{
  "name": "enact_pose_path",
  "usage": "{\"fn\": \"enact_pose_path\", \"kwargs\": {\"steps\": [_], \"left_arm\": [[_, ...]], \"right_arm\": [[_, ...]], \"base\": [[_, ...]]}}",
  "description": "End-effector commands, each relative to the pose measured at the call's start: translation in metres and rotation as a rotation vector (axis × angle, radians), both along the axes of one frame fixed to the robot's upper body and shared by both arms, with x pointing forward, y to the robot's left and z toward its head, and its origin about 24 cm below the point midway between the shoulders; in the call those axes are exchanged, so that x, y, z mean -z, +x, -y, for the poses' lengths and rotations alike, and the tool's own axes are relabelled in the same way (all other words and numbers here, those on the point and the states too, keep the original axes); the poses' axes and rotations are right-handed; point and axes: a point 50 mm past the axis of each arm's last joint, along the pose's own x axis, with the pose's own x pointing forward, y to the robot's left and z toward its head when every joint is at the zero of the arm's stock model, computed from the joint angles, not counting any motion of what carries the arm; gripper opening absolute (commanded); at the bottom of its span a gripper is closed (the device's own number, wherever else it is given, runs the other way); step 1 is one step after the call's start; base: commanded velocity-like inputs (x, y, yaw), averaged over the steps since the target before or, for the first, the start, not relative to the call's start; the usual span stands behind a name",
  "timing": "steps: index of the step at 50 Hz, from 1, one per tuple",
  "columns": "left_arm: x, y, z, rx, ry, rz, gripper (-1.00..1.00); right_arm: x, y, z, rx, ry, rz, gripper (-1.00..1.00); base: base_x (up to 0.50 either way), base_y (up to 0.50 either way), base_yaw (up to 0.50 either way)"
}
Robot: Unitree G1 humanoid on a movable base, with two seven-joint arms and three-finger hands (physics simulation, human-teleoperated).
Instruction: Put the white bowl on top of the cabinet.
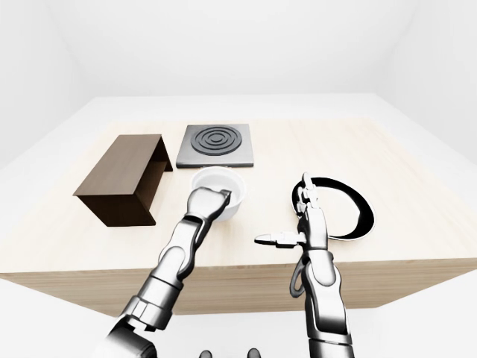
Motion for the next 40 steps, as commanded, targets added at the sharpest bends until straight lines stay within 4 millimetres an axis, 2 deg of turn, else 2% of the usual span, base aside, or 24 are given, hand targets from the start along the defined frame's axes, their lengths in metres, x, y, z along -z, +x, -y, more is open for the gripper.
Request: {"fn": "enact_pose_path", "kwargs": {"steps": [1, 12, 15, 22, 27, 40], "left_arm": [[-0.047, 0.005, -0.009, -0.037, 0.016, 0.161, -1.00], [-0.090, 0.002, -0.028, -0.101, -0.016, 0.263, -1.00], [-0.108, 0.000, -0.037, -0.127, -0.032, 0.316, -1.00], [-0.125, 0.000, -0.051, -0.153, -0.067, 0.363, -1.00], [-0.127, 0.005, -0.062, -0.159, -0.091, 0.368, -1.00], [-0.150, 0.010, -0.084, -0.205, -0.060, 0.415, -1.00]], "right_arm": [[0.001, 0.000, -0.001, -0.005, -0.002, -0.003, 1.00], [0.004, -0.001, -0.005, -0.014, -0.013, -0.006, 1.00], [0.004, -0.001, -0.005, -0.015, -0.013, -0.007, 1.00], [0.005, -0.001, -0.006, -0.016, -0.017, -0.008, 1.00], [0.005, -0.001, -0.006, -0.016, -0.018, -0.008, 1.00], [0.006, 0.000, -0.008, -0.017, -0.022, -0.009, 1.00]], "base": [[0.00, 0.00, 0.00], [0.00, 0.00, 0.00], [0.00, 0.00, 0.00], [0.00, 0.00, 0.00], [0.00, 0.00, 0.00], [0.00, 0.00, 0.00]]}}
